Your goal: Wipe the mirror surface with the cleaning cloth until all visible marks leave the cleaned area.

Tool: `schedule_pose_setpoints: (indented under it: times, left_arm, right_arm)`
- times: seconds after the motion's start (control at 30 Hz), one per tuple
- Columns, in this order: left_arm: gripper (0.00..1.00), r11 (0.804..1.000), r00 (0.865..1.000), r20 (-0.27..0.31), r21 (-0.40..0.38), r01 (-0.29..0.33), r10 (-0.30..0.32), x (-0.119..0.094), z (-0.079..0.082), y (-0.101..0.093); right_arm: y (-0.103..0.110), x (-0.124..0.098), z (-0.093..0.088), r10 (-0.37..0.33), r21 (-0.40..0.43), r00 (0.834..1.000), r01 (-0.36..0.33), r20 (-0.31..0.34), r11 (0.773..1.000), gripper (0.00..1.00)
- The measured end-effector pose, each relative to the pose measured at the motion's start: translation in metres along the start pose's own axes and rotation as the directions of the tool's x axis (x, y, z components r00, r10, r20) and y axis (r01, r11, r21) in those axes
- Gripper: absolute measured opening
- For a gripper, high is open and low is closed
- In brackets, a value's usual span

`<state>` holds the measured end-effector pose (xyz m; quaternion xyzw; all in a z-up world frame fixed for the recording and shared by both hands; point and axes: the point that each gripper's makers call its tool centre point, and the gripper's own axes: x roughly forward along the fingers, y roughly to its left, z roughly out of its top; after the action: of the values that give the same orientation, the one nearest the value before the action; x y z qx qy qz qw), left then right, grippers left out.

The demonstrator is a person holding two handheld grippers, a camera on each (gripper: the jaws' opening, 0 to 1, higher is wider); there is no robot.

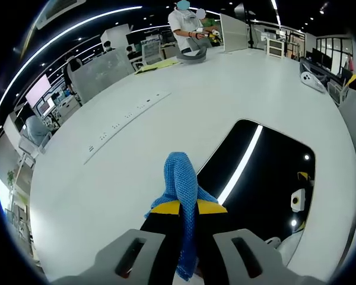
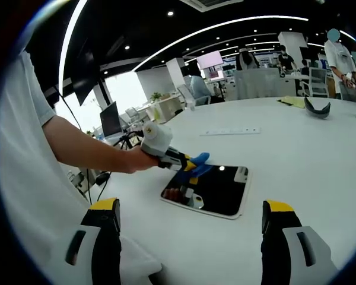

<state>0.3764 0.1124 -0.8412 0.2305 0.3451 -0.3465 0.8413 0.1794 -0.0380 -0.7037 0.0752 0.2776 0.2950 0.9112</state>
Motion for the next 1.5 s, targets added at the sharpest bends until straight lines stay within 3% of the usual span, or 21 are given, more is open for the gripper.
schedule_pose_setpoints:
  times: [1.5]
  left_arm:
    - [0.05, 0.995, 0.998, 0.002, 0.081, 0.056, -0.056, 0.02, 0.03, -0.034]
  right_arm:
    - [-0.01, -0.012, -0.004, -0.022, 0.041, 0.999, 0.021, 0.026, 0.999, 0.99]
